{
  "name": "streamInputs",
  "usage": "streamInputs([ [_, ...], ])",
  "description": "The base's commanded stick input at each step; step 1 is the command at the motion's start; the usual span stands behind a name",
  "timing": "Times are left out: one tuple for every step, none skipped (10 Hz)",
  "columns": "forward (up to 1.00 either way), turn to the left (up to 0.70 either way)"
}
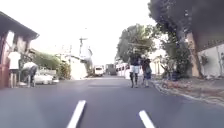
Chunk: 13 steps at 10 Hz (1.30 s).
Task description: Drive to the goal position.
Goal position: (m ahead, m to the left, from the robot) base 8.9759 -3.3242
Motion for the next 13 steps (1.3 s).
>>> streamInputs([
  [0.74, 0.0],
  [0.85, 0.01],
  [0.85, 0.03],
  [0.85, 0.34],
  [0.85, 0.34],
  [0.85, 0.34],
  [0.85, 0.34],
  [0.85, 0.34],
  [0.85, 0.34],
  [0.85, 0.34],
  [0.85, 0.34],
  [0.85, 0.34],
  [0.85, 0.0],
])
